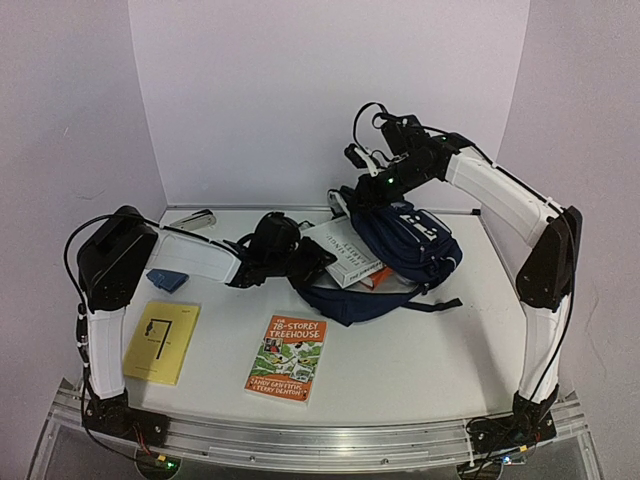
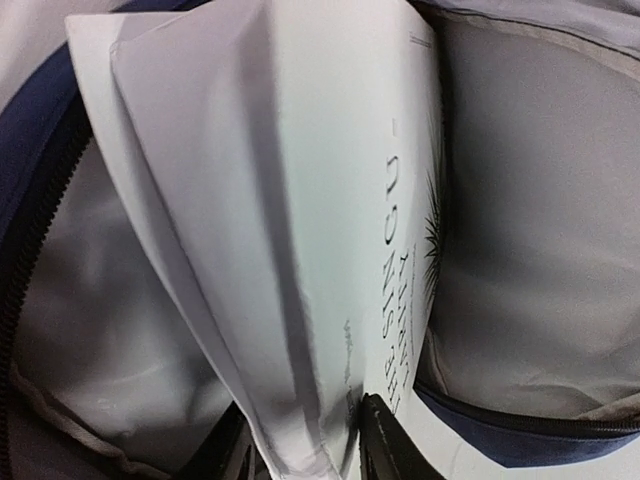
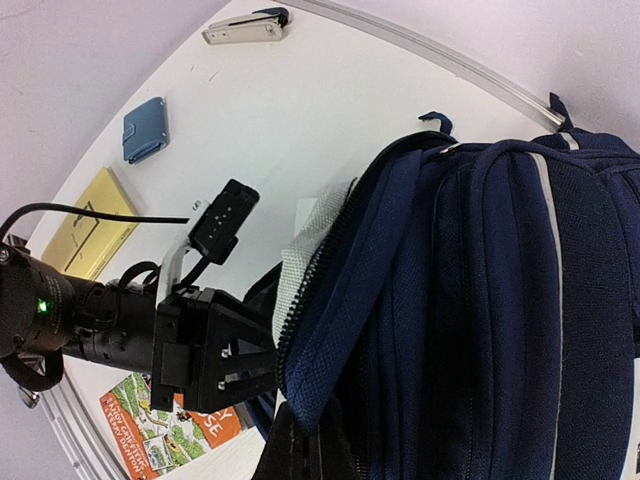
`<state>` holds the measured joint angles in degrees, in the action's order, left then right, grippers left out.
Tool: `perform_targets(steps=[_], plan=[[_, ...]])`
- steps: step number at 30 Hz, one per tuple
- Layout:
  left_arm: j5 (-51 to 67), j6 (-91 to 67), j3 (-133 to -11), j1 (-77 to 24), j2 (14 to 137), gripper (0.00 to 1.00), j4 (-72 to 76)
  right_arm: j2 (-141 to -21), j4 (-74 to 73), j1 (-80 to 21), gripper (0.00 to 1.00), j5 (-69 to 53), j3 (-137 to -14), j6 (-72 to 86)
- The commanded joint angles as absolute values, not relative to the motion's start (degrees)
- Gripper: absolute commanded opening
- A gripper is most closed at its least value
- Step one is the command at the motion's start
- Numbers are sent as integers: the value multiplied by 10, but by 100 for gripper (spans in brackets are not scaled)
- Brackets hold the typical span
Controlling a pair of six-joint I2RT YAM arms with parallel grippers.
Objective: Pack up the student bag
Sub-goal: Place the book in the student bag.
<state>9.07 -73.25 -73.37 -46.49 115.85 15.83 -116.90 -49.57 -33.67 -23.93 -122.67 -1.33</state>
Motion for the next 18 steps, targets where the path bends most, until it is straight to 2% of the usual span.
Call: perform_targets(steps=[1, 9, 18], plan=[[109, -721, -769, -474, 1182, 25, 192, -1137, -447, -339, 0, -292, -1230, -5], [125, -736, -855, -476, 1258, 14, 222, -1137, -446, -357, 0, -312, -1228, -4], [137, -725, -995, -475, 1344, 13, 214, -1139, -447, -366, 0, -326, -1235, 13]])
